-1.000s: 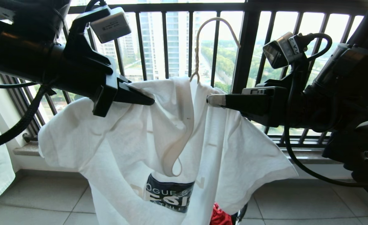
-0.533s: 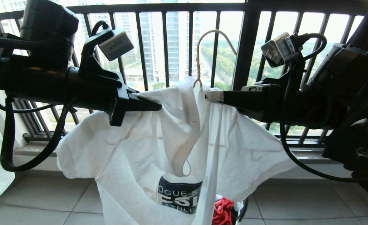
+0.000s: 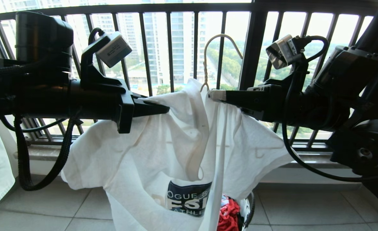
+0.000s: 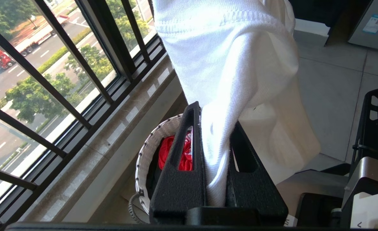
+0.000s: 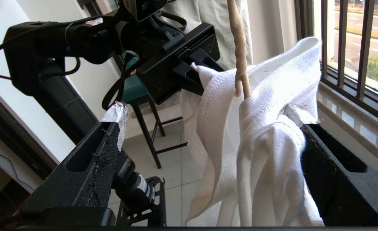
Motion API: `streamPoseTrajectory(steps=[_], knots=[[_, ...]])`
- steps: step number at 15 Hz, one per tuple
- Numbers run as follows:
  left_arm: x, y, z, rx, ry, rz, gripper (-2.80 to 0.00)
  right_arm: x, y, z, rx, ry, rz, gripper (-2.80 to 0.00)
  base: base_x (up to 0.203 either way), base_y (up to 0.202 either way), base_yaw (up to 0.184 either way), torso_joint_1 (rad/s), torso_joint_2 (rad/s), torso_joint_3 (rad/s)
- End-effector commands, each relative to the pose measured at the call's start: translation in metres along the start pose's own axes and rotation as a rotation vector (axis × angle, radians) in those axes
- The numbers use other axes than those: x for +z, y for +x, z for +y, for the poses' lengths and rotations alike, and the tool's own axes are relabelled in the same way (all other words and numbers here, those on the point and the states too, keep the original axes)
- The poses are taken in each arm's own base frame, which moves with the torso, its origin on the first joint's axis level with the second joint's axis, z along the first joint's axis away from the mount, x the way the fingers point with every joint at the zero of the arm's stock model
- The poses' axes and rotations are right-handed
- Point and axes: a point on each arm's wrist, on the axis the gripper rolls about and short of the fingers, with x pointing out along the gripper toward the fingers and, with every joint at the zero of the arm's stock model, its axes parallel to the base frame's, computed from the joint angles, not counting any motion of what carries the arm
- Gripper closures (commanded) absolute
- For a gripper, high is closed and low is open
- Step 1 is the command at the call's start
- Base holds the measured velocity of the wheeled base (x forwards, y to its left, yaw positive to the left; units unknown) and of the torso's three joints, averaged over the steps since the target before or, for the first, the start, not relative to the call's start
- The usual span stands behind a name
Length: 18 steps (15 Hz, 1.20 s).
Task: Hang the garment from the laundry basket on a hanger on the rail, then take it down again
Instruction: Hang the clothes rack on the clothesline
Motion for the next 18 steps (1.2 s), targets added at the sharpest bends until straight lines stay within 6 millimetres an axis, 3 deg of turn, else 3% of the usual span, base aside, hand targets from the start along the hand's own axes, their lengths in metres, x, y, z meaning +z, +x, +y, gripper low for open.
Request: streamPoseTrajectory(steps=[1,18], knots=[[-0.002,-0.001,-0.002,0.004,-0.002,-0.026,0.0,0.0,0.0,-0.003,-0.004,0.002,-0.002,-2.8,0.0,0.0,0.0,0.0,0.0,0.0],[-0.02,-0.005,-0.011,0.04,-0.028,-0.197,0.0,0.011,-0.006,-0.016,-0.085,-0.021,-0.056,-2.8,0.0,0.0,0.0,0.0,0.0,0.0]])
